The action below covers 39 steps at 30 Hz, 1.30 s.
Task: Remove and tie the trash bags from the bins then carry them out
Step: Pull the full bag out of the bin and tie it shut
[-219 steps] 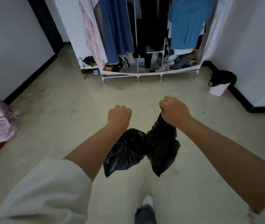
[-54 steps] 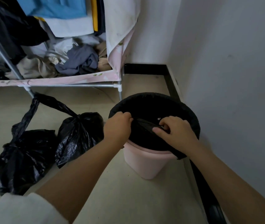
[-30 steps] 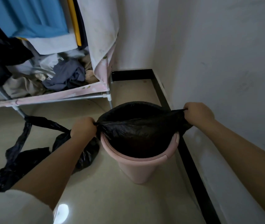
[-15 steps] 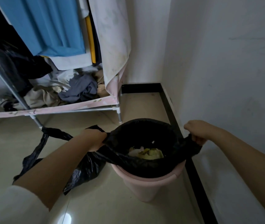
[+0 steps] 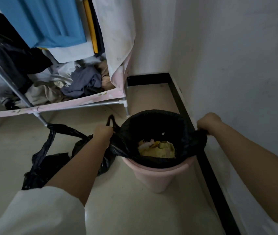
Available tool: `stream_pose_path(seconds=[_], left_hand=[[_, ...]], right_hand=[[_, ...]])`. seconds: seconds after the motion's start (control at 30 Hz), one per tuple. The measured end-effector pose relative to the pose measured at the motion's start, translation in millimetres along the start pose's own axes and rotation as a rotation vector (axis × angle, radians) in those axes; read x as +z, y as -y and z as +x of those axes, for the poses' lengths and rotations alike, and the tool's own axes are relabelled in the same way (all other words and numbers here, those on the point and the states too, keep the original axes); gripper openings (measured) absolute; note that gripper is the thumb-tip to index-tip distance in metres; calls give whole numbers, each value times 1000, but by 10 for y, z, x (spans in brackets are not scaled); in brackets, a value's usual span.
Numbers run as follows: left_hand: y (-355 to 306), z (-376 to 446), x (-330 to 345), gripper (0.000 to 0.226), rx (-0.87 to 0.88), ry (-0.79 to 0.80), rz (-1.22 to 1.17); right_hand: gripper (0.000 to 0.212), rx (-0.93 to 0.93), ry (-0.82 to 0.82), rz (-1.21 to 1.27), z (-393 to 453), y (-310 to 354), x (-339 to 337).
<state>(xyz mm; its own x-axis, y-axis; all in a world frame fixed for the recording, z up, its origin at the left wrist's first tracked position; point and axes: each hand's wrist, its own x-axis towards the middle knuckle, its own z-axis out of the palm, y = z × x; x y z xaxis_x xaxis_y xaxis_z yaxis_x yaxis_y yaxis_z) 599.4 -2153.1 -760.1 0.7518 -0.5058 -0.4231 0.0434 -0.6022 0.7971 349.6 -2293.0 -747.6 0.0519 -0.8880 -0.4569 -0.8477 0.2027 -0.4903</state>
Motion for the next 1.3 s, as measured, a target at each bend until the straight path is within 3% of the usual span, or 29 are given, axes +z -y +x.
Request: stream_pose_path(seconds=[0.07, 0.1, 0.2, 0.3, 0.37, 0.47, 0.5, 0.53, 0.6, 0.67, 0.77, 0.87, 1.13, 1.3], left_hand=[[-185, -121, 70, 18, 165, 17, -14], [-292, -193, 104, 15, 242, 14, -51], [-568, -351, 192, 12, 326, 67, -310], [-683, -331, 132, 18, 319, 160, -618], [-688, -314, 53, 28, 369, 240, -695], [-687, -354, -37, 30, 480, 290, -567], [-690, -345, -64, 30, 501, 250, -528], [-697, -322, -103, 32, 524, 192, -512], [-734, -269, -214, 33, 574, 64, -515], [-795, -298, -330, 33, 626, 26, -505], [-917, -430, -443, 32, 681, 93, -574], [-1012, -489, -634, 26, 780, 56, -517], [-1012, -747, -1786, 27, 822, -483, -422], [-719, -1055, -2630, 23, 739, -684, -372]], right_hand=[[17, -149, -189, 276, -24, 165, -81], [18, -213, -209, 472, -74, 279, -116], [33, -330, -129, 966, -262, 599, -244], [33, -322, -49, 1174, -298, 720, -400], [29, -285, -22, 990, -319, 724, -523], [5, -218, -64, -253, -367, 682, -623], [20, -220, -126, -513, -390, 687, -638], [27, -239, -156, -579, -414, 704, -658], [20, -300, -256, -388, -484, 799, -733], [22, -425, -347, -42, -473, 959, -791], [31, -581, -230, 398, -599, 1285, -721], [27, -598, -65, 659, -803, 1590, -582], [29, -763, 307, 766, -1770, 2815, -388], [27, -887, 491, 711, -2633, 3321, 14]])
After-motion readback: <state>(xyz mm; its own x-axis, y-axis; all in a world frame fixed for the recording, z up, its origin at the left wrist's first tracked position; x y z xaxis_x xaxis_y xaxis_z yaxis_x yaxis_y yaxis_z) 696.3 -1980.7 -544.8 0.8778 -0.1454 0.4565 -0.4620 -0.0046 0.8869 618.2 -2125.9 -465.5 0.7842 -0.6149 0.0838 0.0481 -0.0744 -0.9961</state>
